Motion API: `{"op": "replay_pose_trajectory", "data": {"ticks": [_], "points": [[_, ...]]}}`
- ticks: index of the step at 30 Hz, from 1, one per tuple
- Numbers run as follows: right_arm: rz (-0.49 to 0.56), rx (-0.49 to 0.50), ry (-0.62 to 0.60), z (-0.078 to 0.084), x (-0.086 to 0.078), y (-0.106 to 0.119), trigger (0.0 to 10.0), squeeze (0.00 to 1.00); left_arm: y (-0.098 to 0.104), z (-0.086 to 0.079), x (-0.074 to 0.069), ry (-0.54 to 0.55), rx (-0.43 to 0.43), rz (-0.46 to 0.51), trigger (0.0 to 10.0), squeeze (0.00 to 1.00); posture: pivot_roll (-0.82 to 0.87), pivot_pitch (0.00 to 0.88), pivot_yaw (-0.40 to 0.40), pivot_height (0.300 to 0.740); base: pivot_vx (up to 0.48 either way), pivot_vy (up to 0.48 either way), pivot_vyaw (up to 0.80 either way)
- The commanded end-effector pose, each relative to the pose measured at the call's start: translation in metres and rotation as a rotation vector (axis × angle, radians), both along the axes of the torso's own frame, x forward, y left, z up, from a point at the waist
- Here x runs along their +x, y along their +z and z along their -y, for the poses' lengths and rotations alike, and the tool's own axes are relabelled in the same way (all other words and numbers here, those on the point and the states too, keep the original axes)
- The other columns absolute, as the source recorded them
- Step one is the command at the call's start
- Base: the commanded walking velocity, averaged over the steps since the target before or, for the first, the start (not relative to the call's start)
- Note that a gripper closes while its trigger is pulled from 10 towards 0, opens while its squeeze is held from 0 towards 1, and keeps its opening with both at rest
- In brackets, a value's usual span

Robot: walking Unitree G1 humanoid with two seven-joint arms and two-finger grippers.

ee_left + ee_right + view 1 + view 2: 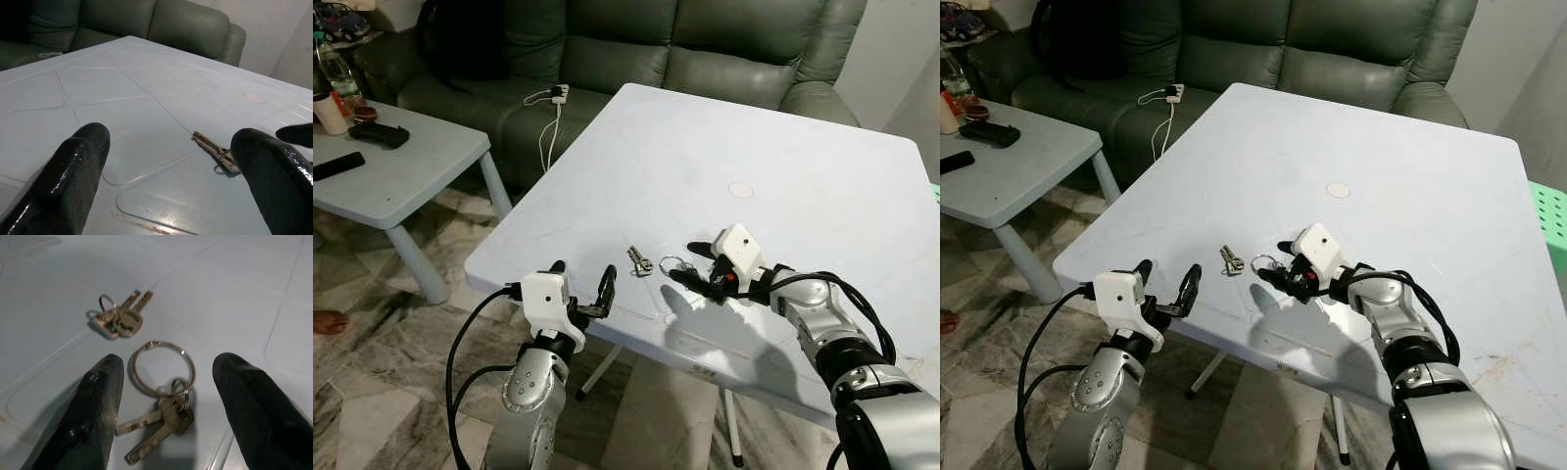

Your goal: Hang keys on a hook

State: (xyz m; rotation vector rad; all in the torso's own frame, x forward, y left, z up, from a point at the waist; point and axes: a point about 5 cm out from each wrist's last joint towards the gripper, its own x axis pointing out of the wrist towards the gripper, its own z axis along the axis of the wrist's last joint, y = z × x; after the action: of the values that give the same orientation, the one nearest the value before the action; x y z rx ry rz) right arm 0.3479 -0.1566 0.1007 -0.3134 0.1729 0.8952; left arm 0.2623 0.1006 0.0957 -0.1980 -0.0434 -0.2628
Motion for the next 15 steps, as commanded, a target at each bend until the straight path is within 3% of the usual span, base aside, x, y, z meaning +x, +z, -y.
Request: {"op": "replay_pose_trajectory", "data": {"ticks": [1, 2, 3, 4, 5, 6, 7, 15], "points": [[-0.011, -0.028, 0.012, 0.0029, 0.0018, 0.0026, 10.0, 0.00, 0.0070, 0.0187, -0.0015, -0.016, -0.074, 0.007, 10.0, 0.00, 0.05, 0.079, -0.103, 0.740, 0.000, 0.000, 0.00], [-0.011, -0.028, 0.016, 0.0029, 0.0016, 0.0025, 10.0, 0.00, 0.0069, 0.0188, -0.0017, -0.016, -0.073, 0.007, 10.0, 0.00, 0.05, 0.077, -0.104, 0.740, 0.000, 0.000, 0.00], [-0.021, -0.021, 0.028, 0.0025, 0.0008, 0.0019, 8.2, 0.00, 0.0070, 0.0187, -0.0017, -0.015, -0.073, 0.008, 10.0, 0.00, 0.05, 0.077, -0.104, 0.740, 0.000, 0.000, 0.00], [-0.025, -0.019, 0.037, 0.0025, -0.0001, 0.0014, 3.6, 0.00, 0.0069, 0.0188, -0.0019, -0.015, -0.074, 0.007, 10.0, 0.00, 0.05, 0.077, -0.104, 0.740, 0.000, 0.000, 0.00], [-0.025, -0.019, 0.037, 0.0025, -0.0001, 0.0014, 3.6, 0.00, 0.0069, 0.0188, -0.0019, -0.015, -0.074, 0.007, 10.0, 0.00, 0.05, 0.077, -0.104, 0.740, 0.000, 0.000, 0.00], [-0.018, -0.021, 0.033, 0.0032, 0.0000, 0.0016, 0.8, 0.00, 0.0069, 0.0189, -0.0019, -0.014, -0.073, 0.007, 10.0, 0.00, 0.05, 0.077, -0.106, 0.740, 0.000, 0.000, 0.00], [-0.008, -0.038, 0.018, 0.0045, 0.0007, 0.0016, 0.0, 0.00, 0.0070, 0.0189, -0.0020, -0.013, -0.075, 0.007, 10.0, 0.00, 0.05, 0.077, -0.106, 0.740, 0.000, 0.000, 0.00], [-0.018, -0.037, 0.027, 0.0053, -0.0002, 0.0007, 0.0, 0.00, 0.0068, 0.0199, -0.0016, -0.013, -0.078, 0.006, 10.0, 0.00, 0.05, 0.074, -0.108, 0.740, 0.000, 0.000, 0.00]]}}
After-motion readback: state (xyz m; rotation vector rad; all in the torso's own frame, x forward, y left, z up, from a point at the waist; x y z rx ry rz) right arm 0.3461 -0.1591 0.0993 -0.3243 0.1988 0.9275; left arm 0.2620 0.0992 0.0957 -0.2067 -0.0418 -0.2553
